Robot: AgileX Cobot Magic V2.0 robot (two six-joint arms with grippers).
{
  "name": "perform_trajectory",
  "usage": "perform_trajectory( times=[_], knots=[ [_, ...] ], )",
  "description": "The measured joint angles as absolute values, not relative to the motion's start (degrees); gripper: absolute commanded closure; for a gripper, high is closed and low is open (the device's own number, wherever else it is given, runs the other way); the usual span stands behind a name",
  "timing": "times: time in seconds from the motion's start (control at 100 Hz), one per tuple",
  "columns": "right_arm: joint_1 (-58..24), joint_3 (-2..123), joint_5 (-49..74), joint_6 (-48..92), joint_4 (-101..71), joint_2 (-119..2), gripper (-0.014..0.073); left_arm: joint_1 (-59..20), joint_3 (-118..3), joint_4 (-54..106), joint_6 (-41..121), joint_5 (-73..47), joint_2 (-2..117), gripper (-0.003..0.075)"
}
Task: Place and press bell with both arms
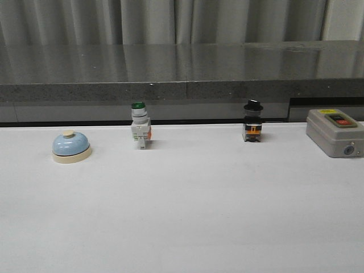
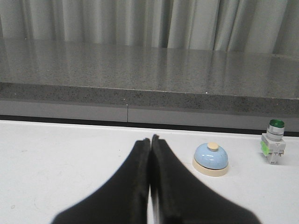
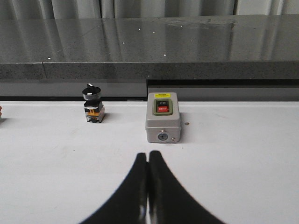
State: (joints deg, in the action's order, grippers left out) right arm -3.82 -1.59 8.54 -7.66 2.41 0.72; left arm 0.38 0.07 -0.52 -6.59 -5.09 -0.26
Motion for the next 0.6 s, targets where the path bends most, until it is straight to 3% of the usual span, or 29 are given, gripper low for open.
perform_trajectory(
  times=[0.6],
  knots=[
    [-3.8, -1.6, 8.5, -7.7, 2.4, 0.7, 0.0662, 0.4, 0.1, -0.9, -6.5, -5.0, -0.3, 0.0739]
  ],
)
